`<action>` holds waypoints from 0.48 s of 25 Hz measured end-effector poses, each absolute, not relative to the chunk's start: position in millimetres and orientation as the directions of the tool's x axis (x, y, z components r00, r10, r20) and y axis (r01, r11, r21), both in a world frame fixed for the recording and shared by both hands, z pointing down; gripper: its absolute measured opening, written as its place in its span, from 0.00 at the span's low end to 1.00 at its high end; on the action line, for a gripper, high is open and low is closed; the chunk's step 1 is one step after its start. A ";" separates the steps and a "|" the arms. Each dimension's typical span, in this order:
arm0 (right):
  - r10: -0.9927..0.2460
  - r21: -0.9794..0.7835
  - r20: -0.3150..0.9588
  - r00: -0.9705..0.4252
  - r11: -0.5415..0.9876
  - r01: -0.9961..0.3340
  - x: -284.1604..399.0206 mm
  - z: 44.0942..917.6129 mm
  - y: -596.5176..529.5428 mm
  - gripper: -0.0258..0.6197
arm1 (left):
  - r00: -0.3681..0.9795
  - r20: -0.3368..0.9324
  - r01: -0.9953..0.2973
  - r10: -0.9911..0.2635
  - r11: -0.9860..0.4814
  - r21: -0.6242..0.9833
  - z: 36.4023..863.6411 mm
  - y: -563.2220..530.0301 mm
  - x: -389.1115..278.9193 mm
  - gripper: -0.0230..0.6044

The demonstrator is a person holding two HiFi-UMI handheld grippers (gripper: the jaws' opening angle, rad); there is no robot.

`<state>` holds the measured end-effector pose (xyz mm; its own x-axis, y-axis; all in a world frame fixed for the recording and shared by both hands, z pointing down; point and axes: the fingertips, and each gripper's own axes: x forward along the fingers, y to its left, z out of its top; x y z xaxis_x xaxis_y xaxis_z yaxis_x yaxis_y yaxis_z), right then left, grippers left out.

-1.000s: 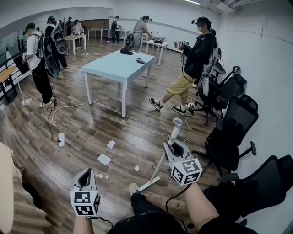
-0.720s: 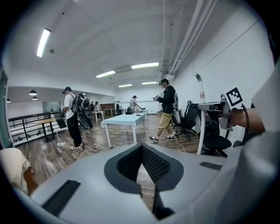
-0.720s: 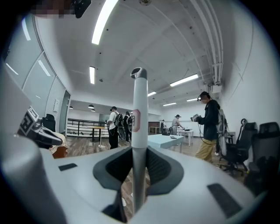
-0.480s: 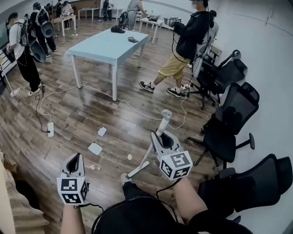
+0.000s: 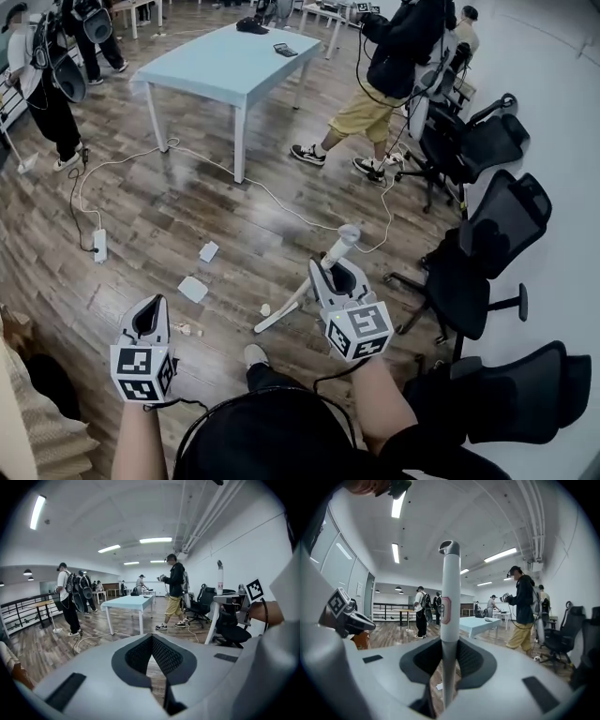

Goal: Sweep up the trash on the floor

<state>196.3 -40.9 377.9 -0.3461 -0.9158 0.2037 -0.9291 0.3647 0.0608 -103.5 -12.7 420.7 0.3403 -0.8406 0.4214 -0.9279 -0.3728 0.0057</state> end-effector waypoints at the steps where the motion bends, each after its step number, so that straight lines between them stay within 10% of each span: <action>1: -0.909 0.061 0.215 -0.357 0.377 -0.924 197.1 382.4 -49.5 0.18 | 0.336 0.429 -0.930 -0.839 -0.368 0.008 424.4 -20.9 -102.6 0.03; 12: -0.869 0.024 0.298 -0.396 0.422 -0.906 233.6 422.4 -136.0 0.18 | 0.310 0.486 -0.936 -0.818 -0.352 0.005 448.9 -104.9 -74.3 0.03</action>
